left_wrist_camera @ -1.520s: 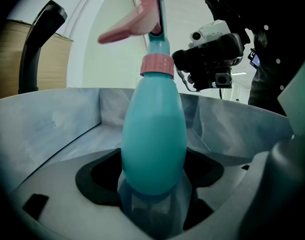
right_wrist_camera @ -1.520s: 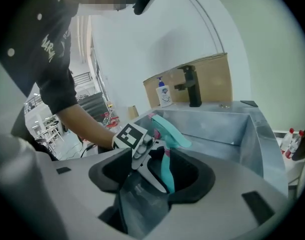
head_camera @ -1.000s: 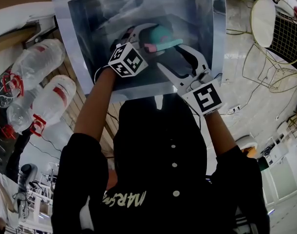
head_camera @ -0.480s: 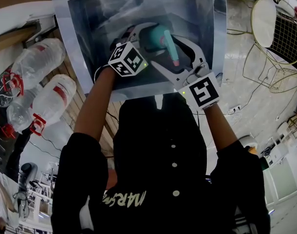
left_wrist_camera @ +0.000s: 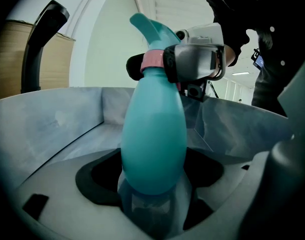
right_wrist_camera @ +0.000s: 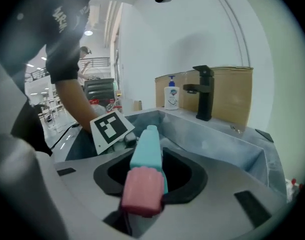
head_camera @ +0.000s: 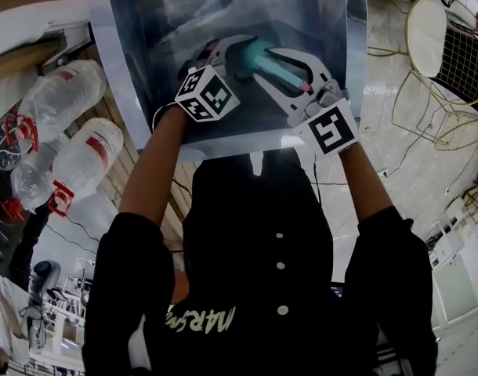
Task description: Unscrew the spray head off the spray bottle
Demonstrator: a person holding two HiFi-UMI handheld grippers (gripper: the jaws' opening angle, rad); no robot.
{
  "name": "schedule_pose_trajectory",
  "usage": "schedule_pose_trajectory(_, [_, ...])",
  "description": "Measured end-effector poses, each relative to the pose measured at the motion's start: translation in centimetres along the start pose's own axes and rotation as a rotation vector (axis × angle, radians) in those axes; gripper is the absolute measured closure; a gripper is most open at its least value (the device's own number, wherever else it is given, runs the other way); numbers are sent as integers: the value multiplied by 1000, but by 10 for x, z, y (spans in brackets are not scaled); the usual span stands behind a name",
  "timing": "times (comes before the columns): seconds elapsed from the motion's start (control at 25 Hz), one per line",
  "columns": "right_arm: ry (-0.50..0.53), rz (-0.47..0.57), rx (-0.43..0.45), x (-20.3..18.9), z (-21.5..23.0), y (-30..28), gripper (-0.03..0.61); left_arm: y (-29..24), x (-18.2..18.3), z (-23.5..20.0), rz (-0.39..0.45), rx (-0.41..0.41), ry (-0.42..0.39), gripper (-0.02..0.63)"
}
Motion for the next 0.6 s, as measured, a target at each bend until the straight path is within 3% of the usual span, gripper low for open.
schedule_pose_trajectory(0.16, [87,21,247,2,-3,2,414,0,2,2,1,-3,-28,221])
schedule_pose_trajectory(0.32, [159,-49,453,2,-3,2,414,1,0,4,1,-17,-29,221])
schedule_pose_trajectory(0.44, [219,-67,487,5,-3,2,416,0,0,4,2,-24,-21,221])
schedule_pose_trajectory(0.6, [195,-63,469,7,0,3,416,0,0,4,-1,-23,-19,221])
Point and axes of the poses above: the fingertips, and each gripper's own axes: y backward along the fingers, z to its right, x out of its top, the point moved 3 cm from there along y, backward along the fingers, and after that the axes turned 6 degrees about -x, right-handed, at the moved point
